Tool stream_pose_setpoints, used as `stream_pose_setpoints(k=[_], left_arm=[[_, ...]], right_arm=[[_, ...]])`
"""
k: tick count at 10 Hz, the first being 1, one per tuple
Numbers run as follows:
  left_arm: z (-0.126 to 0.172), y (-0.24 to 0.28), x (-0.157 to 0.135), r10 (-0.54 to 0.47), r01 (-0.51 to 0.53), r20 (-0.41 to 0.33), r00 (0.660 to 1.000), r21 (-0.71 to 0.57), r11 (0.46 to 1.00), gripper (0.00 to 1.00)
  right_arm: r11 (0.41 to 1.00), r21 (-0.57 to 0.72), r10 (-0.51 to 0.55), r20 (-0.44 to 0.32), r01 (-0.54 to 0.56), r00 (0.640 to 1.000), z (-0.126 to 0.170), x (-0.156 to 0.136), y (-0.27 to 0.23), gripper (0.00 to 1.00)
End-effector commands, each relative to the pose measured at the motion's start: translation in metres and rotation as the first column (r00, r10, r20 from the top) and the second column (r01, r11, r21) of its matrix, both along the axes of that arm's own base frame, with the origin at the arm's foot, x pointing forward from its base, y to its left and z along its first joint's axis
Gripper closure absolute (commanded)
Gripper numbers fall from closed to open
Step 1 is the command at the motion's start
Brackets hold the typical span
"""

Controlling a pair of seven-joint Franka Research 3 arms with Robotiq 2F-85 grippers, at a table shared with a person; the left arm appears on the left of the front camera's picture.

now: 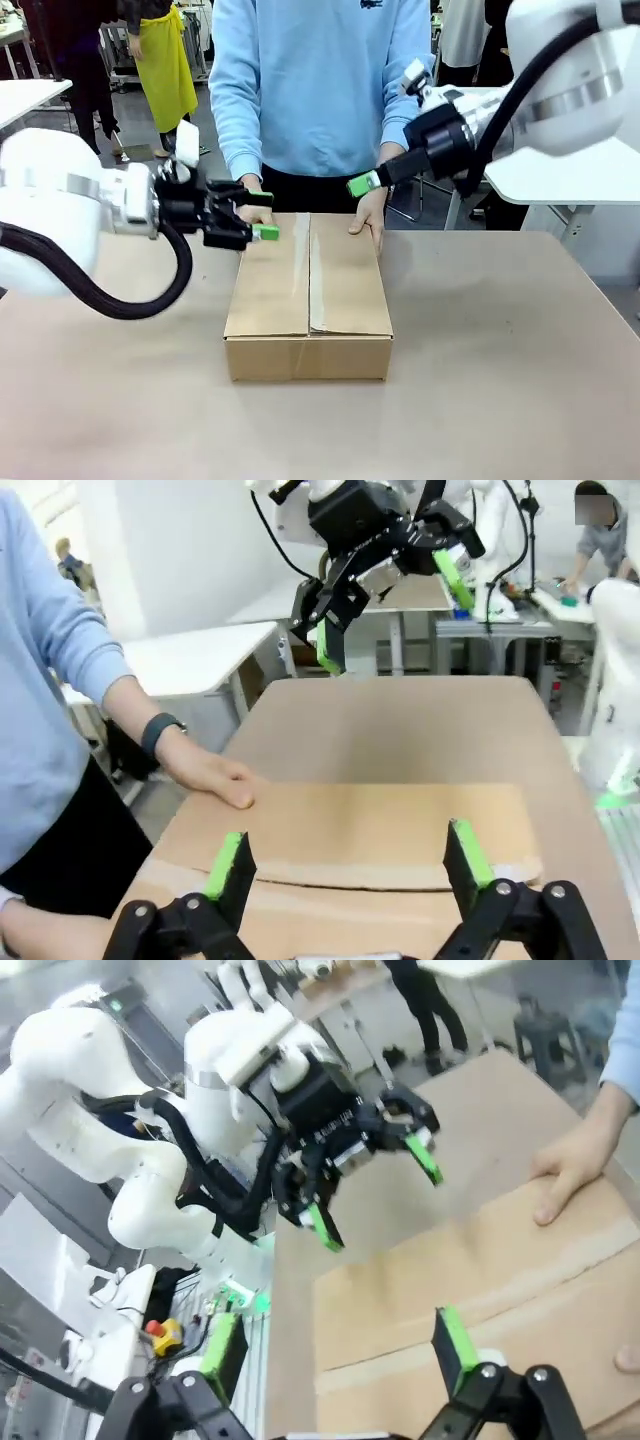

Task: Pack the gift set into the box.
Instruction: Press and hold the closed box until the human finishes sealing it.

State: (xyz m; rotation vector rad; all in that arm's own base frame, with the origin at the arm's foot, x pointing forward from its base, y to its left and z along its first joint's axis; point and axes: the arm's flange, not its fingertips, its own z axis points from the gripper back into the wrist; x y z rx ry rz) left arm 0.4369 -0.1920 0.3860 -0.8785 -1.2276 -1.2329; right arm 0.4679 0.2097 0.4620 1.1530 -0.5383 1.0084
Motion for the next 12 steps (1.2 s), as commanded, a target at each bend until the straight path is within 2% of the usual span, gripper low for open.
stream_pose_setpoints(k=[1, 2, 4, 5, 6, 7, 8, 11, 12], left_arm=[[-0.028, -0.013, -0.001, -0.044, 0.046, 0.047, 0.998, -0.039, 0.998, 0.00], [-0.039, -0.015, 0.002, -0.072, 0.073, 0.051, 0.996, -0.020, 0.997, 0.00], [-0.054, -0.017, 0.008, -0.103, 0.102, 0.017, 0.995, 0.020, 0.995, 0.00], [-0.057, -0.015, 0.010, -0.111, 0.111, -0.014, 0.994, 0.023, 0.994, 0.00], [-0.060, -0.013, 0.011, -0.110, 0.112, -0.056, 0.992, 0.035, 0.993, 0.00], [-0.063, -0.009, 0.015, -0.106, 0.111, -0.086, 0.991, 0.051, 0.992, 0.00], [-0.065, -0.002, 0.019, -0.101, 0.106, -0.116, 0.988, 0.044, 0.993, 0.00], [-0.080, 0.014, 0.027, -0.092, 0.107, -0.182, 0.979, 0.072, 0.992, 0.00], [-0.081, 0.016, 0.027, -0.078, 0.091, -0.160, 0.984, 0.078, 0.993, 0.00]], right_arm=[[0.991, 0.128, 0.016, 0.146, -0.035, 0.989, -0.030, 0.000, -0.002, 0.00], [0.992, 0.121, 0.012, 0.244, -0.042, 0.970, -0.056, 0.001, 0.002, 0.00], [0.993, 0.106, 0.019, 0.321, -0.055, 0.947, -0.113, 0.011, 0.007, 0.00], [0.991, 0.131, -0.020, 0.352, -0.028, 0.936, -0.134, 0.018, 0.005, 0.00], [0.995, 0.095, -0.056, 0.444, 0.016, 0.894, -0.150, 0.023, 0.007, 0.00], [0.995, 0.101, -0.044, 0.472, -0.004, 0.881, -0.158, 0.027, 0.009, 0.00], [0.996, 0.087, -0.014, 0.453, -0.028, 0.891, -0.163, 0.029, 0.010, 0.00], [0.996, 0.086, -0.015, 0.398, -0.020, 0.917, -0.176, 0.032, -0.003, 0.00], [0.996, 0.079, 0.010, 0.363, -0.041, 0.932, -0.179, 0.030, -0.008, 0.00]])
